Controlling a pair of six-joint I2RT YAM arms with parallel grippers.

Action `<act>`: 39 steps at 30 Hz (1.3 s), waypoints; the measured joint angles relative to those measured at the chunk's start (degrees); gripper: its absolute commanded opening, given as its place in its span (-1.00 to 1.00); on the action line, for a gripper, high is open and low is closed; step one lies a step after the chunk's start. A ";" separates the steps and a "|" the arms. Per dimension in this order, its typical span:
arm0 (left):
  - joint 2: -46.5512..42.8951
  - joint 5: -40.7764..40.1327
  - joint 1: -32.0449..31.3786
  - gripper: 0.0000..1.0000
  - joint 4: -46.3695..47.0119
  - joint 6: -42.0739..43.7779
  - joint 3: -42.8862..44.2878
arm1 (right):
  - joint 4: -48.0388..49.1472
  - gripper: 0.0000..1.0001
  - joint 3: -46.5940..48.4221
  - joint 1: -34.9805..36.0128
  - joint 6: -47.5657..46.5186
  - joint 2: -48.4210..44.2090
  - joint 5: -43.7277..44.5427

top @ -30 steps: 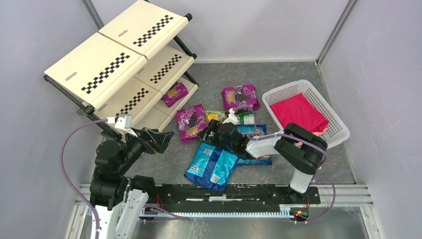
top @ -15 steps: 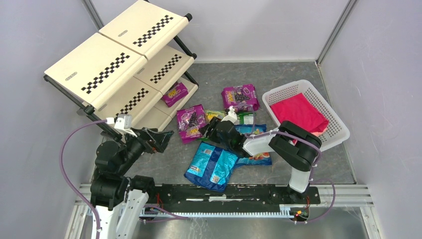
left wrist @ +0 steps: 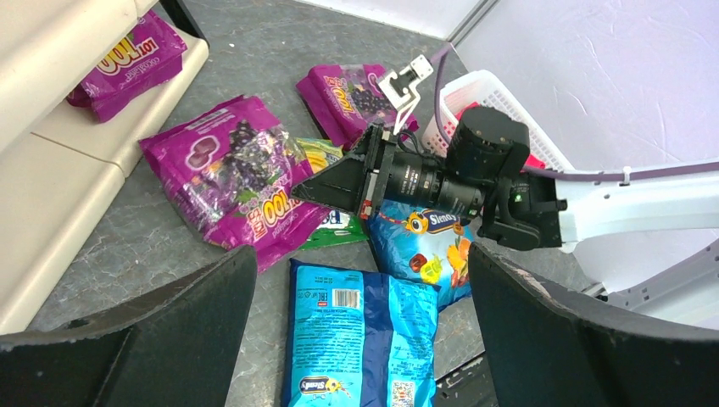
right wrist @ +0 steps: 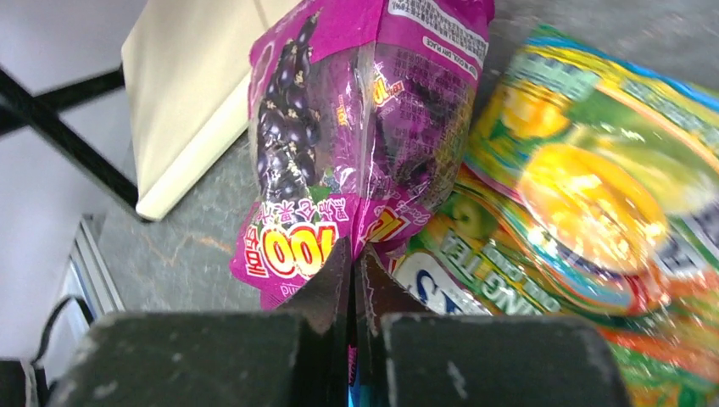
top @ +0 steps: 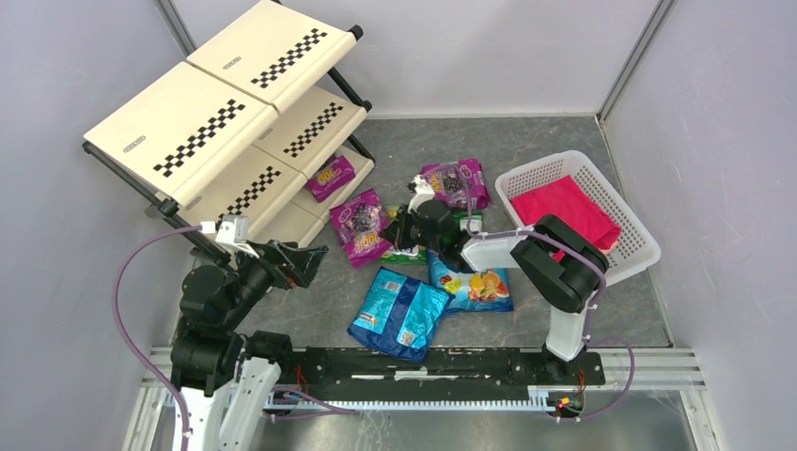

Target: Place and organize the candy bags onto the shelf

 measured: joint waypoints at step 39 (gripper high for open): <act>1.27 -0.28 0.00 1.00 0.02 0.00 0.00 | -16.52 0.73 5.68 -1.95 -7.39 -0.09 -18.60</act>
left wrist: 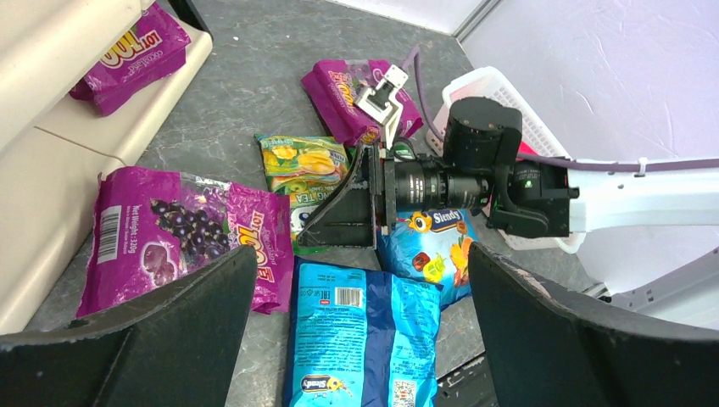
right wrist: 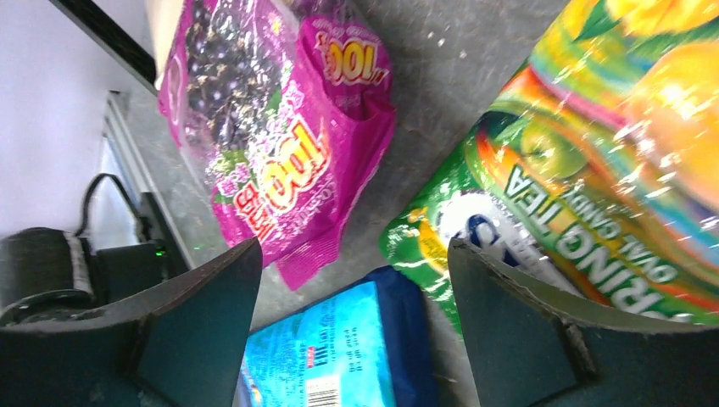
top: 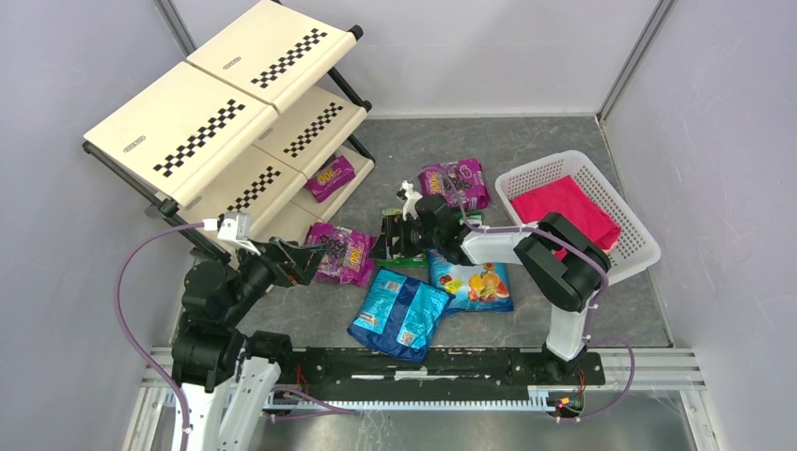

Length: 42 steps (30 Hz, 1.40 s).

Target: Place and organize the candy bags onto the shelf

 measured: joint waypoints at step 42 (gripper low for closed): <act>-1.16 -0.09 -0.13 1.00 0.00 0.00 0.00 | 25.83 -0.26 0.68 11.23 37.64 14.19 14.84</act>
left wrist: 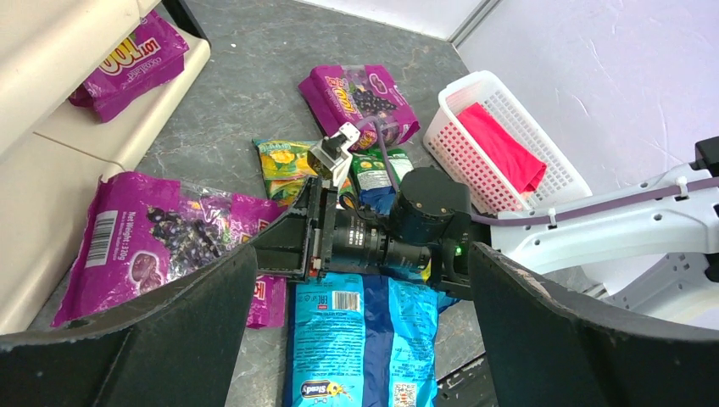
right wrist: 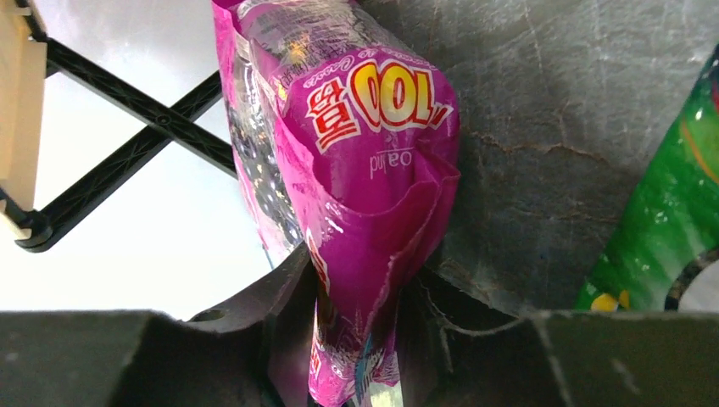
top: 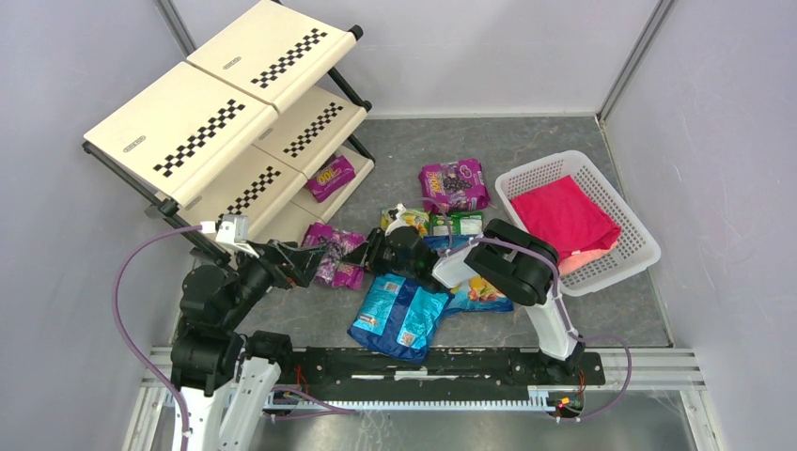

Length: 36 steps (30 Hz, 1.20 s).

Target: Place and organize the candy bags onto the shelf

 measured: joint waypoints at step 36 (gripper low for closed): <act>-0.22 -0.35 -0.33 1.00 -0.02 0.00 0.00 | 7.32 -0.71 16.35 0.92 10.29 3.43 1.33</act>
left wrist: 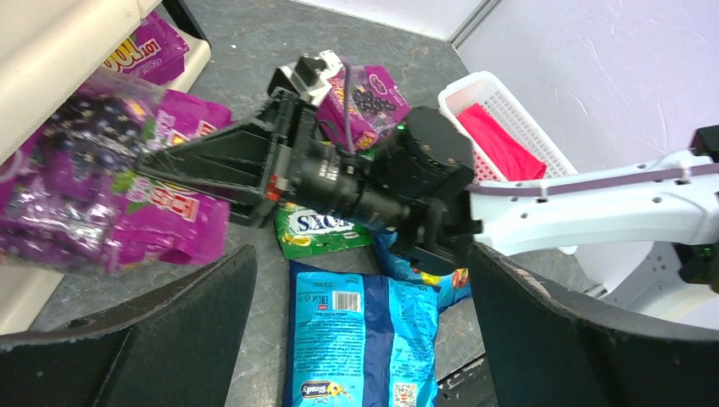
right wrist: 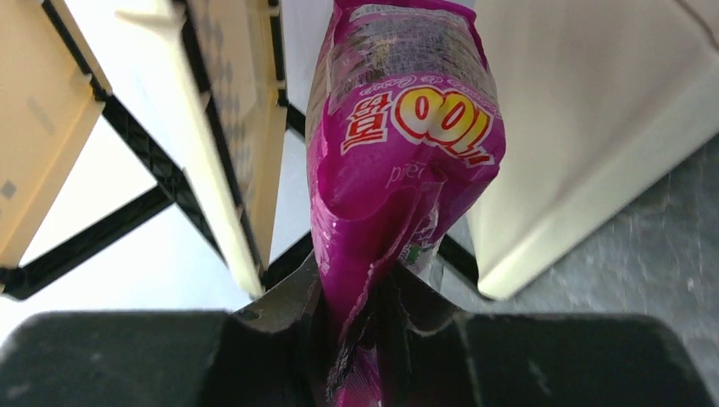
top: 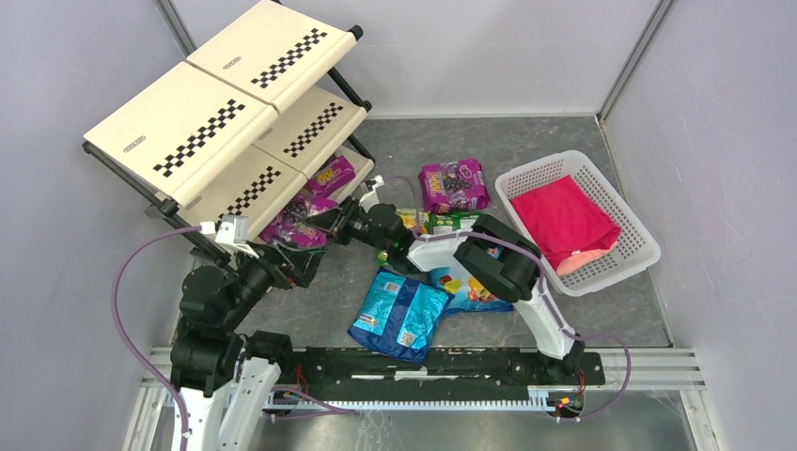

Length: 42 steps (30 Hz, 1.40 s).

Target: Place and organize the candy bags onto the shelf

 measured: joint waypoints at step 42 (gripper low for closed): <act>2.08 -2.51 -0.63 1.00 -0.17 0.00 0.00 | -17.57 -0.65 36.83 -0.59 -1.20 25.86 17.16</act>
